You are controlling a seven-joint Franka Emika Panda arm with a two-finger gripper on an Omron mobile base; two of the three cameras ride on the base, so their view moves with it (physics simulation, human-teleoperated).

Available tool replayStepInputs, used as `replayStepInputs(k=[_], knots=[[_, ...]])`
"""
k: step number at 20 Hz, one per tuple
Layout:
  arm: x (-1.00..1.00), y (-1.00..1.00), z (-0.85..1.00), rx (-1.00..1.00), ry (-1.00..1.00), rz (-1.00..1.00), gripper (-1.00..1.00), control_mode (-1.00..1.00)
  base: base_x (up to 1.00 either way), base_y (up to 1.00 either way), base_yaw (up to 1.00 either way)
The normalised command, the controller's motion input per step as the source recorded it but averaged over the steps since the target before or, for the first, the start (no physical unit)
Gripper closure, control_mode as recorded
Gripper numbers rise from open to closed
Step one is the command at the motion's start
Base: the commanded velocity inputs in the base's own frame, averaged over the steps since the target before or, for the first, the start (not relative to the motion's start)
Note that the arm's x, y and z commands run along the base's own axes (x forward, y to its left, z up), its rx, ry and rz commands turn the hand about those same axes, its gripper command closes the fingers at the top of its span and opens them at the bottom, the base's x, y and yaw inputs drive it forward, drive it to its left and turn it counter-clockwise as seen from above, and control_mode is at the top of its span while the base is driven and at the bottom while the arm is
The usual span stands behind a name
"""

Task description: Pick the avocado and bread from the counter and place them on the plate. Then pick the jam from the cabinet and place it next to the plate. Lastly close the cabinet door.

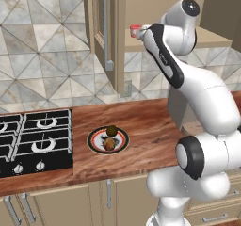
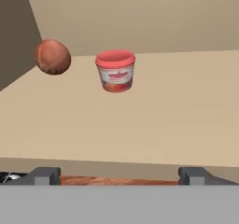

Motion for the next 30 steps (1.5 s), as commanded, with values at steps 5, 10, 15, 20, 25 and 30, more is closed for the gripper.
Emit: replayStepInputs(k=[5, 10, 15, 20, 25, 30], knots=[[0.43, 0.08, 0.00, 0.00, 0.00, 0.00, -1.00, -1.00, 0.00, 0.00, 0.00], [0.53, 0.20, 0.00, -0.01, 0.01, 0.00, -1.00, -1.00, 0.00, 0.00, 0.00], [0.53, 0.03, 0.00, 0.00, 0.03, 0.00, -1.00, -1.00, 0.00, 0.00, 0.00], [0.49, 0.00, 0.00, 0.00, 0.04, 0.00, -1.00, -1.00, 0.00, 0.00, 0.00], [0.44, 0.01, 0.00, 0.00, 0.04, 0.00, -1.00, -1.00, 0.00, 0.00, 0.00], [0.41, 0.03, 0.00, 0.00, 0.04, 0.00, -1.00, -1.00, 0.00, 0.00, 0.00]])
